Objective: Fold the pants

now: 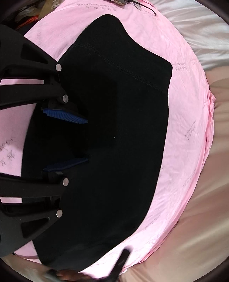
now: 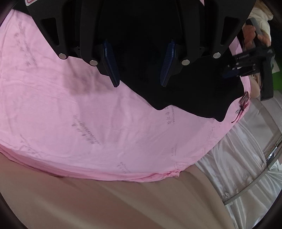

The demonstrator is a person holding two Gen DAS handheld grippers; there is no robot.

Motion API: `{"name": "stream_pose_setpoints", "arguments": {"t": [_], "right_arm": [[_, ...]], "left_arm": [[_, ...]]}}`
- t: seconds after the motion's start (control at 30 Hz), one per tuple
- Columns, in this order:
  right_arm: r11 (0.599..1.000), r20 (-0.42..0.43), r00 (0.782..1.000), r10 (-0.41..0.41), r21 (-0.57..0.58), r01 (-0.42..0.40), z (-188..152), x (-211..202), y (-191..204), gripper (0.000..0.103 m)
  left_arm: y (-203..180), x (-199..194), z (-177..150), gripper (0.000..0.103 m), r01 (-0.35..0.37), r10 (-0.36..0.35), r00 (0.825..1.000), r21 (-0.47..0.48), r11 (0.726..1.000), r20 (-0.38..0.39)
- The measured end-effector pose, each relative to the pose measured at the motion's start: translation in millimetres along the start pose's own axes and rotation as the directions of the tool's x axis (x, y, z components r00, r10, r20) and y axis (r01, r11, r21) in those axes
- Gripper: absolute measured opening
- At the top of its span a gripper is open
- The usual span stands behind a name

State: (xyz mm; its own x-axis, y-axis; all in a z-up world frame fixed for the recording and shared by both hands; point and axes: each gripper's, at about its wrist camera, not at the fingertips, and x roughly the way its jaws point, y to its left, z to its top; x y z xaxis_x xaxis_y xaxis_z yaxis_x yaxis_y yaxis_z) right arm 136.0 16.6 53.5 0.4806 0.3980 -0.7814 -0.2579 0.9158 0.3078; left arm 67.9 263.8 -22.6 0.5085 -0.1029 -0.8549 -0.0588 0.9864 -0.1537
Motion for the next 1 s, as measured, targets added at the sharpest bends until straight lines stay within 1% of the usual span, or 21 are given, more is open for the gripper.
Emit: {"name": "stream_pose_setpoints", "arguments": {"t": [0.1, 0.17, 0.2, 0.23, 0.27, 0.3, 0.33, 0.43, 0.5, 0.53, 0.57, 0.6, 0.63, 0.7, 0.73, 0.77, 0.8, 0.83, 0.9, 0.93, 1.0], "right_arm": [[1.0, -0.043, 0.999, 0.012, -0.001, -0.012, 15.4, 32.5, 8.6, 0.048], [0.999, -0.104, 0.994, 0.035, -0.017, -0.037, 18.0, 52.9, 15.3, 0.048], [0.998, -0.138, 0.99, 0.032, -0.045, -0.038, 18.3, 63.6, 23.3, 0.045], [0.995, -0.162, 0.986, 0.027, -0.087, -0.041, 15.5, 70.3, 30.0, 0.032], [0.99, -0.163, 0.987, 0.009, -0.141, -0.032, 11.3, 72.9, 39.5, 0.02], [0.981, -0.145, 0.989, -0.032, -0.193, 0.003, 9.7, 73.7, 51.1, 0.018], [0.974, -0.126, 0.99, -0.064, -0.225, 0.034, 10.6, 71.3, 57.3, 0.009], [0.965, -0.024, 0.991, -0.131, -0.231, 0.122, 27.4, 63.3, 62.5, 0.005], [0.963, -0.022, 0.988, -0.15, -0.228, 0.141, 36.7, 75.4, 55.3, 0.004], [0.957, -0.034, 0.982, -0.188, -0.23, 0.176, 38.2, 87.6, 50.2, 0.0], [0.952, -0.058, 0.973, -0.225, -0.228, 0.206, 37.4, 98.2, 42.7, 0.0], [0.956, -0.064, 0.972, -0.227, -0.205, 0.21, 35.9, 100.4, 34.8, 0.0], [0.968, -0.033, 0.979, -0.201, -0.157, 0.194, 36.2, 89.2, 28.8, 0.0], [0.986, 0.063, 0.988, -0.139, -0.087, 0.144, 33.0, 46.8, 19.4, 0.0], [0.988, 0.102, 0.987, -0.12, -0.081, 0.129, 27.1, 24.6, 18.5, 0.0], [0.988, 0.117, 0.987, -0.112, -0.089, 0.123, 20.8, 10.6, 19.7, 0.0], [0.989, 0.116, 0.989, -0.093, -0.104, 0.106, 11.6, -1.2, 23.3, 0.0], [0.989, 0.095, 0.993, -0.068, -0.123, 0.08, 2.2, -5.8, 28.9, 0.0], [0.984, 0.033, 0.999, -0.041, -0.17, 0.046, -10.2, 3.6, 42.0, 0.0], [0.98, 0.007, 0.999, -0.051, -0.191, 0.051, -13.0, 16.2, 47.3, 0.0], [0.971, -0.035, 0.994, -0.108, -0.218, 0.098, -8.0, 49.7, 51.4, 0.0]], "left_arm": [[1.4, -0.1, -4.1, 0.04, 0.013, -0.013, 1.0, 0.013, 1.0, 0.021], [2.2, 0.1, -6.2, 0.041, 0.019, -0.02, 0.999, 0.022, 1.0, 0.035], [0.3, 2.8, -4.8, 0.043, 0.023, -0.024, 0.999, 0.027, 0.999, 0.038], [0.0, 2.7, -5.3, 0.046, 0.03, -0.031, 0.999, 0.031, 0.999, 0.041], [-0.5, 2.6, -5.6, 0.047, 0.036, -0.037, 0.998, 0.038, 0.999, 0.043], [-1.3, 2.8, -6.1, 0.05, 0.041, -0.043, 0.998, 0.045, 0.998, 0.047], [-1.8, 3.0, -6.5, 0.051, 0.042, -0.045, 0.998, 0.048, 0.998, 0.05], [-4.8, 3.6, -6.6, 0.057, 0.043, -0.046, 0.997, 0.051, 0.998, 0.055], [-6.9, 4.3, -6.4, 0.059, 0.034, -0.037, 0.998, 0.058, 0.998, 0.056], [-8.1, 4.9, -6.6, 0.06, 0.022, -0.026, 0.998, 0.064, 0.998, 0.059], [-8.3, 6.6, -5.7, 0.061, 0.012, -0.016, 0.998, 0.072, 0.997, 0.062], [-11.8, 6.8, -7.7, 0.062, -0.001, -0.004, 0.998, 0.082, 0.997, 0.068], [-14.2, 7.0, -8.6, 0.062, -0.016, 0.01, 0.997, 0.091, 0.996, 0.072], [-15.9, 6.1, -10.5, 0.063, -0.032, 0.025, 0.997, 0.092, 0.995, 0.079], [-15.2, 5.6, -10.9, 0.063, -0.033, 0.026, 0.996, 0.087, 0.996, 0.082], [-13.5, 4.5, -11.4, 0.063, -0.03, 0.024, 0.996, 0.078, 0.996, 0.085], [-12.2, 4.8, -10.7, 0.063, -0.025, 0.019, 0.996, 0.069, 0.997, 0.087], [-11.9, 5.3, -10.4, 0.065, -0.024, 0.018, 0.996, 0.068, 0.997, 0.086], [-13.2, 7.9, -8.6, 0.069, -0.028, 0.022, 0.996, 0.065, 0.997, 0.082], [-15.3, 7.4, -9.8, 0.071, -0.031, 0.026, 0.996, 0.064, 0.997, 0.081], [-19.3, 8.5, -10.6, 0.072, -0.056, 0.051, 0.996, 0.068, 0.996, 0.08]]}}
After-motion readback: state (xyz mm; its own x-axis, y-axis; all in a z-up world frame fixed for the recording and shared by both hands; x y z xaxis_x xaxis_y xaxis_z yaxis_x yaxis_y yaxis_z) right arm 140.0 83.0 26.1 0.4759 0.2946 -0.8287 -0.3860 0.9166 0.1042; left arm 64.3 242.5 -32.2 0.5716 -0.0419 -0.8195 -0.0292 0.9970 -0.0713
